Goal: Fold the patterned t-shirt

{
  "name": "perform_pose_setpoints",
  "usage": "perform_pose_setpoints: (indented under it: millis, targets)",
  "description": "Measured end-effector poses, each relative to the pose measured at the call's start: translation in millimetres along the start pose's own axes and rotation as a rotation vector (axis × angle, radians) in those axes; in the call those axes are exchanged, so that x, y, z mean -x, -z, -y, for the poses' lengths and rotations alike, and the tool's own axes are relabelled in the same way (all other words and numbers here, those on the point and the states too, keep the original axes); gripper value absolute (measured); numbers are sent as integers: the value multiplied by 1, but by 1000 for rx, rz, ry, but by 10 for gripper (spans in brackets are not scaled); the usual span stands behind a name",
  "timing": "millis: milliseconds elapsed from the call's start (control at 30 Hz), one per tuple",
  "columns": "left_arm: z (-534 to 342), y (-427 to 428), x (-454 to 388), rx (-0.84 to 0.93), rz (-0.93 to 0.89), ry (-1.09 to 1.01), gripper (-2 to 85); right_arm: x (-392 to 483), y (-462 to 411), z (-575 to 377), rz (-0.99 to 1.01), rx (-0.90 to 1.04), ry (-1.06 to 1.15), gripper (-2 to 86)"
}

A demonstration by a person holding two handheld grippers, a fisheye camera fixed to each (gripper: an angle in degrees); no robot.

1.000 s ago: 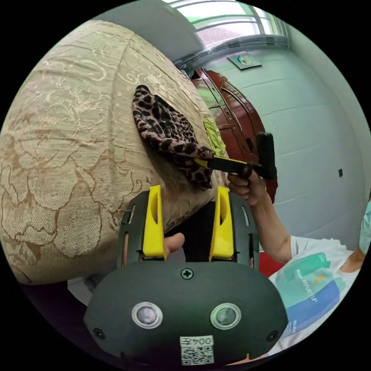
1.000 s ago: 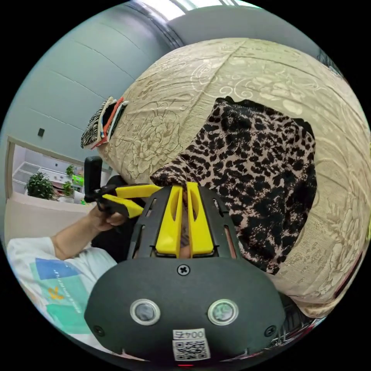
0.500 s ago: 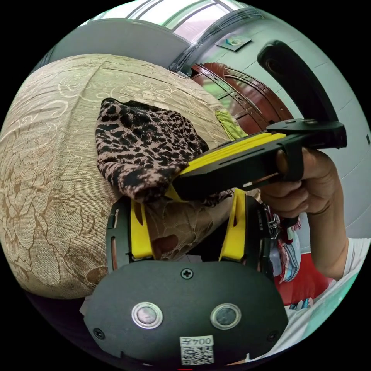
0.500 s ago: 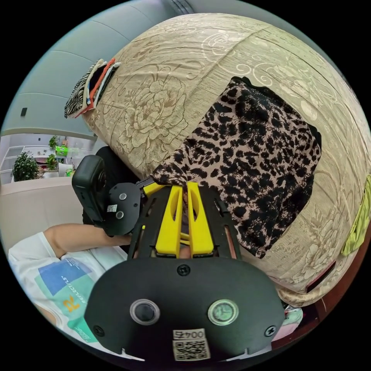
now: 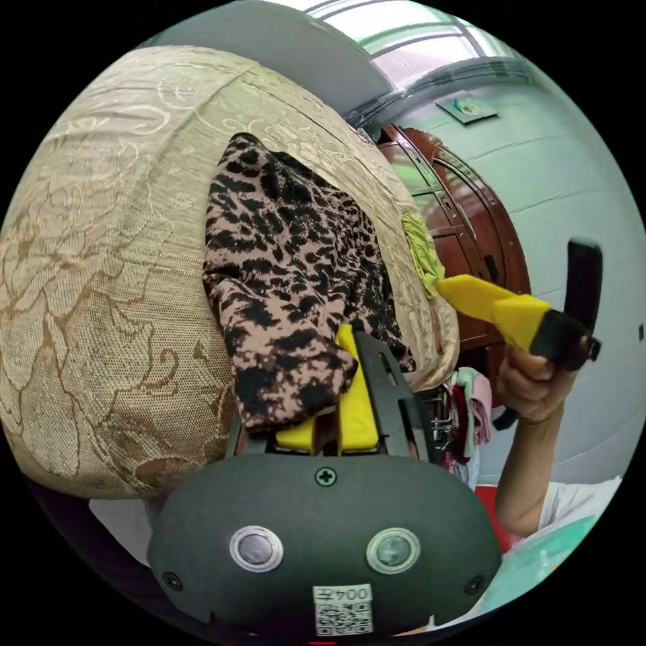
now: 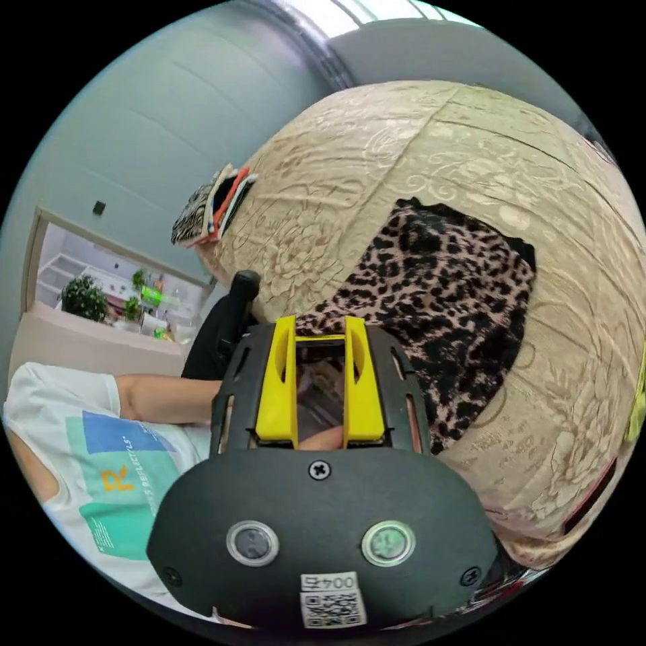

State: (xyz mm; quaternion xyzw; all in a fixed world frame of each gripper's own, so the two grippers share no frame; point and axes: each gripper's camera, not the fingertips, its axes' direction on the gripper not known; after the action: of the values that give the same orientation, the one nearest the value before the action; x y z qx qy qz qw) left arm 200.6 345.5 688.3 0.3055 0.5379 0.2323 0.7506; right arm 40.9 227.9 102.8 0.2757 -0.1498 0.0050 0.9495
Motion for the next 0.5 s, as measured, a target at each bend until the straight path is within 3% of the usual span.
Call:
perform_pose_setpoints:
  millis: [233, 500]
  targets:
    - [4, 18, 32, 2, -276, 259, 51, -194, 31, -133, 216, -400, -456, 144]
    - [20, 83, 45, 53, -301, 266, 45, -241, -5, -146, 288, -546, -491, 190]
